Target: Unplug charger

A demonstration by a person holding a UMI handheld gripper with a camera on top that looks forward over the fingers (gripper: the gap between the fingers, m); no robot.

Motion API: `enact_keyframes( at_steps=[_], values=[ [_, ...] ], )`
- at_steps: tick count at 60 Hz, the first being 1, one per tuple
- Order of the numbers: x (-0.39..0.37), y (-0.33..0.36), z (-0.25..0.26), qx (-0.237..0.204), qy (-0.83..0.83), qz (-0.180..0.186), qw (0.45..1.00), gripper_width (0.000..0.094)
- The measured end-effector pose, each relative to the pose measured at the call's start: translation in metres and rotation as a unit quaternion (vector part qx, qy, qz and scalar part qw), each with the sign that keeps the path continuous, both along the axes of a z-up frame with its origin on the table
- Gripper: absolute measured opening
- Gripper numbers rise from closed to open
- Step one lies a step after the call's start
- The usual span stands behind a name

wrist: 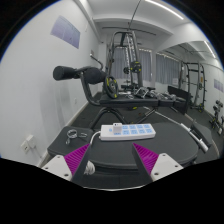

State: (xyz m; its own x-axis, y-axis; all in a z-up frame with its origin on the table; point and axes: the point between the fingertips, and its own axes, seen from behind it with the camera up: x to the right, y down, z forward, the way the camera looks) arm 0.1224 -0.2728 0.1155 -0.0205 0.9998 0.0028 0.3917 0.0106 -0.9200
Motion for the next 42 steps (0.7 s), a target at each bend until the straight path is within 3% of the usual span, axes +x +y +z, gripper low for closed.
enact_keyframes(
  at_steps=[20, 42],
  values=[
    [-0.128, 0.007, -0.054, 0.003, 0.025, -0.001, 1.0, 0.0848],
    [-0.229, 0.014, -0.081, 0.006, 0.011, -0.008, 1.0, 0.0847]
  ],
)
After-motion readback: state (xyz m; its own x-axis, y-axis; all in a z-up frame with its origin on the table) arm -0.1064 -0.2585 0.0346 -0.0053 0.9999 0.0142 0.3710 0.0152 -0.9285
